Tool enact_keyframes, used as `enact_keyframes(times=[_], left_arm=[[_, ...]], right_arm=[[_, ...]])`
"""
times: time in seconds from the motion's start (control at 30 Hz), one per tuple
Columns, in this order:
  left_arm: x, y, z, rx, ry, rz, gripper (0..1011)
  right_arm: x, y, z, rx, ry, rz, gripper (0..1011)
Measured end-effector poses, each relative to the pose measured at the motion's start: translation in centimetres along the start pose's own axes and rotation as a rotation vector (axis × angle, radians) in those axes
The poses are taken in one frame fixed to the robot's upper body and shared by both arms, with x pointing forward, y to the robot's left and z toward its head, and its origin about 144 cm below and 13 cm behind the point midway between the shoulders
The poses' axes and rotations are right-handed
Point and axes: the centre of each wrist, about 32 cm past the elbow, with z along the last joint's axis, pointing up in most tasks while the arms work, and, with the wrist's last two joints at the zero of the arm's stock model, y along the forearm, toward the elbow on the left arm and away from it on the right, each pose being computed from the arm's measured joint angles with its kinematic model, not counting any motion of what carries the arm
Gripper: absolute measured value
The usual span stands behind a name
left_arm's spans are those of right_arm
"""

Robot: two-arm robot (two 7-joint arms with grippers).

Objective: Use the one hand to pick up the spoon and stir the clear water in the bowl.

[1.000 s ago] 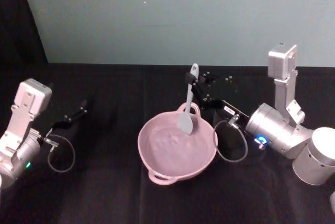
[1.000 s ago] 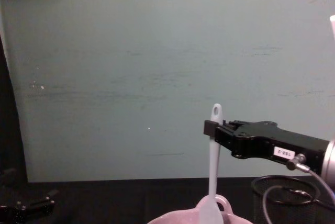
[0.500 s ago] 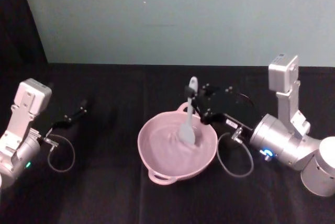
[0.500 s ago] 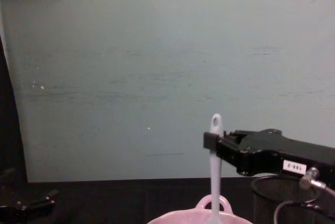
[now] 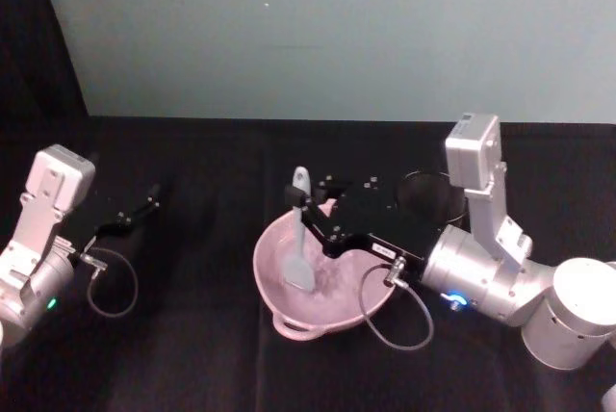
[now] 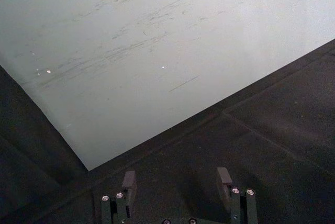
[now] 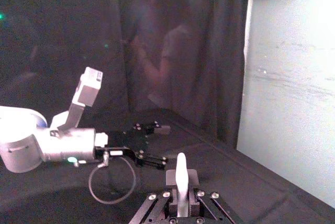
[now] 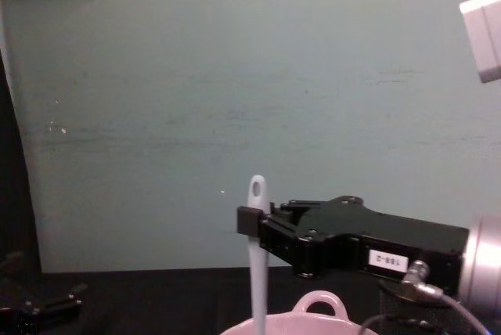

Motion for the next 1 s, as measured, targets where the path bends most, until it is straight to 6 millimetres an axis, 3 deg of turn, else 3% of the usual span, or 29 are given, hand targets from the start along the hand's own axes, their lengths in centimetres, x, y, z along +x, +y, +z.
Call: enact_keyframes(times=[0.5,1.0], left_arm=[[0.0,0.0,0.0,0.0,0.0,0.0,1005],[0.0,0.0,0.0,0.0,0.0,0.0,1005]], right_arm=[[1.0,1.7,-1.3,0.029,0.083,-0.059,118],[3.2,-0.9,-1.2,0.015,0.07,-0.202,118]])
